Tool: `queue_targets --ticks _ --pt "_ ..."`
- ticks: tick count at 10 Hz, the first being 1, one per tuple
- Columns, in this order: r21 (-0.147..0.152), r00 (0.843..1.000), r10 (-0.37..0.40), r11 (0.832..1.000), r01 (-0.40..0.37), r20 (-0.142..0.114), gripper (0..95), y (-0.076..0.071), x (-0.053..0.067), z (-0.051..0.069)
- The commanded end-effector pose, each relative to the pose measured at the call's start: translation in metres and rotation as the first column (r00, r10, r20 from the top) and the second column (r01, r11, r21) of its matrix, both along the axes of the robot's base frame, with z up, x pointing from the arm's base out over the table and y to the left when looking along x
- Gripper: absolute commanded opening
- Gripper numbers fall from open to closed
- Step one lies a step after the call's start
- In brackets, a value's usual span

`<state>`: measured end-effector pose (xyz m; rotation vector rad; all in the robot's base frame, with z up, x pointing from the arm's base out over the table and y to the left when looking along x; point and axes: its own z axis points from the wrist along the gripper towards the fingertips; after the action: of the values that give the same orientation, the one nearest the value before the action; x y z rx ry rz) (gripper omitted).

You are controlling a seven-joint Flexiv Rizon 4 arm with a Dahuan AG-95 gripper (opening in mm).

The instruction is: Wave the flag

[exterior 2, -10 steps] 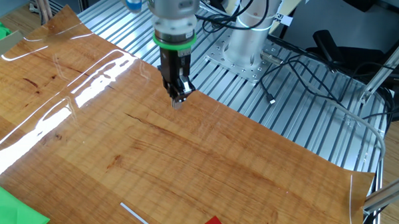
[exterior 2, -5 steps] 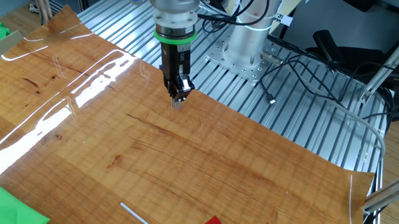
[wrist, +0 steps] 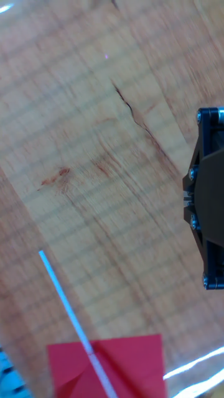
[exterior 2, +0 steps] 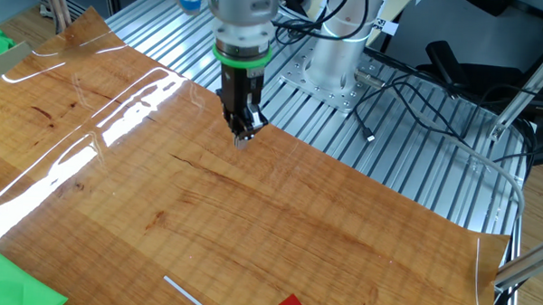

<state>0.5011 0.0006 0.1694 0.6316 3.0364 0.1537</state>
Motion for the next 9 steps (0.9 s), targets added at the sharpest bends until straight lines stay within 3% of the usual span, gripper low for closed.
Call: queue_targets --ticks 1,3,5,9 --pt "-0.02 0.996 0.089 0.996 -0.089 -0.011 0.0 -0.0006 -0.0011 0.0006" --pt "-0.039 0.993 0.117 0.992 -0.117 -0.009 0.0 -0.0006 -0.0011 0.0006" --pt "-0.039 0.991 0.134 0.99 -0.134 -0.005 0.0 -0.0006 -0.0011 0.0006" --pt "-0.055 0.992 0.125 0.991 -0.125 -0.013 0.0 -0.0006 -0.0011 0.0006"
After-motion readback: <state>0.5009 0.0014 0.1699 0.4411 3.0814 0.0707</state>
